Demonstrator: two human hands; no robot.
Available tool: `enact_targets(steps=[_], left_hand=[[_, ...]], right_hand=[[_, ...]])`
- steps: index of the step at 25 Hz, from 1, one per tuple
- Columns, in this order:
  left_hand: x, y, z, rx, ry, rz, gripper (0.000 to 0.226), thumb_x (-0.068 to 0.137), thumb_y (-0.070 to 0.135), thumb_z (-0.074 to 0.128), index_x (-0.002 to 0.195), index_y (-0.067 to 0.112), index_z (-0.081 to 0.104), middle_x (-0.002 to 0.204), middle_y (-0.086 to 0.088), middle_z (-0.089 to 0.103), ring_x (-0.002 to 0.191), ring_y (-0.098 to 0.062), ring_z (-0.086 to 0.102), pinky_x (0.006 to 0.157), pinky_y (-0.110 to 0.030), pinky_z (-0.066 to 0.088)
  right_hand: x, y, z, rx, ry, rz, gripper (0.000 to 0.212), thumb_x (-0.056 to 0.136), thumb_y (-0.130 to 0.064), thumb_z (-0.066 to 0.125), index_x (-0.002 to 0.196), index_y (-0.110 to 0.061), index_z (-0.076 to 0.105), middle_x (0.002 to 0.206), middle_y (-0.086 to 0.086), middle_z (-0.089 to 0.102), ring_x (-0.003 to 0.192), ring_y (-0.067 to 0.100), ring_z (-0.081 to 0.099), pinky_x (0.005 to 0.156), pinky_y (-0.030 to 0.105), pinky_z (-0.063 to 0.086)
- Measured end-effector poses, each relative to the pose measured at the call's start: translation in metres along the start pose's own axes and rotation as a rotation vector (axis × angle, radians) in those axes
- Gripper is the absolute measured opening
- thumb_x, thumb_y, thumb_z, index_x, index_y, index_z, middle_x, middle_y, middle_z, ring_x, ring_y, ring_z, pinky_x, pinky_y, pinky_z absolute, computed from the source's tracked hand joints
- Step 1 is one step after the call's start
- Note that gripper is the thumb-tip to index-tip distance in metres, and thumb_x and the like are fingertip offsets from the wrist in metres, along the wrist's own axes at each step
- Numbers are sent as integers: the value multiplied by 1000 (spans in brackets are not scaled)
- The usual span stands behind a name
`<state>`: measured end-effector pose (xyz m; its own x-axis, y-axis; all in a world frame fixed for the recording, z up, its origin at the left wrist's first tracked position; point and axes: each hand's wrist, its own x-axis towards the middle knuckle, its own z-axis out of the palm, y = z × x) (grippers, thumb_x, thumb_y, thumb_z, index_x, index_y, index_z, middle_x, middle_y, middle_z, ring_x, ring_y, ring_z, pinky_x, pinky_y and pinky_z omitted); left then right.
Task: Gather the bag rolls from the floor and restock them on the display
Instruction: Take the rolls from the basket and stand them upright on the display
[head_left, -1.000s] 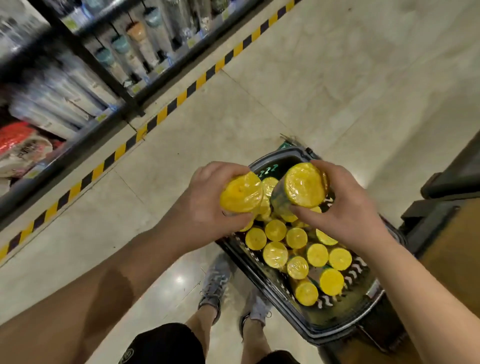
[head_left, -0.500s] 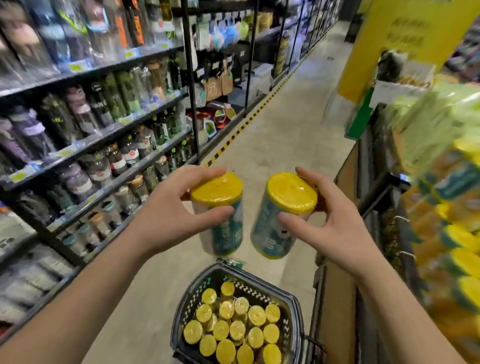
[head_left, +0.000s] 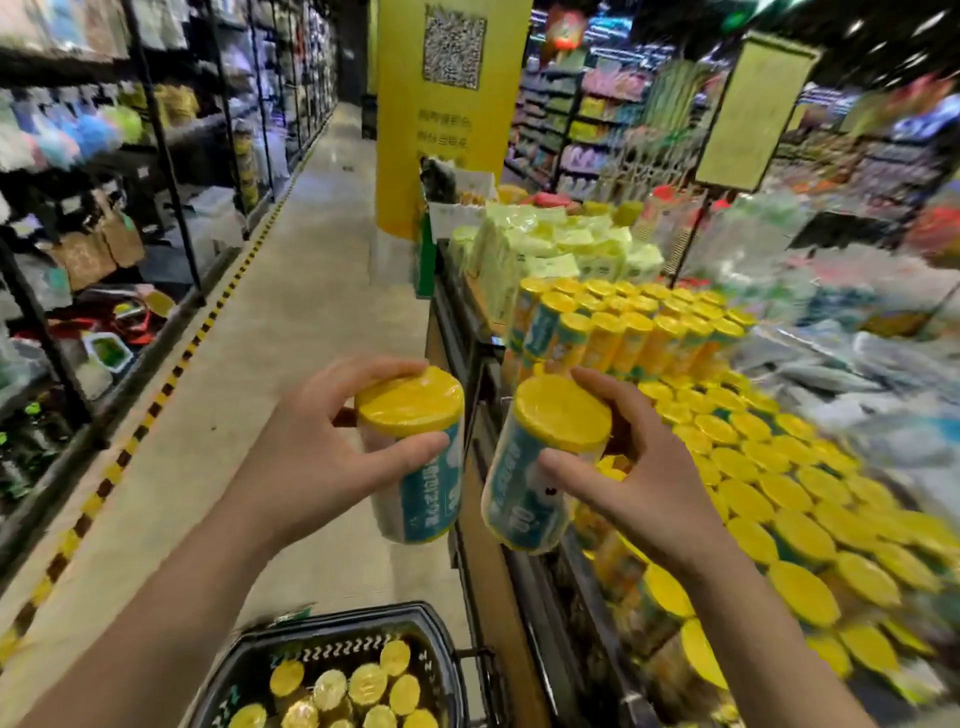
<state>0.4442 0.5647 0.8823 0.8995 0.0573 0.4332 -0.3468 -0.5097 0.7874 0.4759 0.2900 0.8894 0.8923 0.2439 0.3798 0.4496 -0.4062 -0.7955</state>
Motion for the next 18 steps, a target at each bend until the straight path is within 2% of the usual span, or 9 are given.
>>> enact_targets(steps=[3,6,10,16,18], left_hand=[[7,17,34,-17,-59,24,59,61,67,78,116,55,62,114,37,57,105,17,52,78,-13,47],[16,42,72,-46,-108,42,58,58,62,77,114,52,65,109,38,59,99,18,54,70,-5,46],[35,64,129,-67,-133,28,57,59,58,81,113,49,66,108,40,58,97,15,58,71,-5,48],[68,91,249,-18,-50,-45,56,62,50,85,115,45,67,109,38,58,104,13,57,75,-6,49],[78,103,283,-4,-21,-82,58,61,52,86,115,45,67,108,38,58,104,12,57,74,-6,50]], right_hand=[[-23,6,-37,-62,78,62,79,64,-61,77,136,-49,48,122,-36,57,106,-8,60,79,11,50],[-37,23,-74,-84,148,106,76,65,-63,76,135,-53,46,125,-33,55,105,-5,61,78,18,53],[-32,66,-121,-74,190,100,78,64,-64,76,136,-52,47,123,-34,55,105,-5,61,77,17,50],[3,161,-212,-55,110,6,91,61,-70,73,143,-46,44,130,-37,48,113,-8,54,82,14,48],[19,187,-240,-54,70,-18,92,60,-72,73,143,-46,44,133,-34,49,115,-7,53,87,18,48]])
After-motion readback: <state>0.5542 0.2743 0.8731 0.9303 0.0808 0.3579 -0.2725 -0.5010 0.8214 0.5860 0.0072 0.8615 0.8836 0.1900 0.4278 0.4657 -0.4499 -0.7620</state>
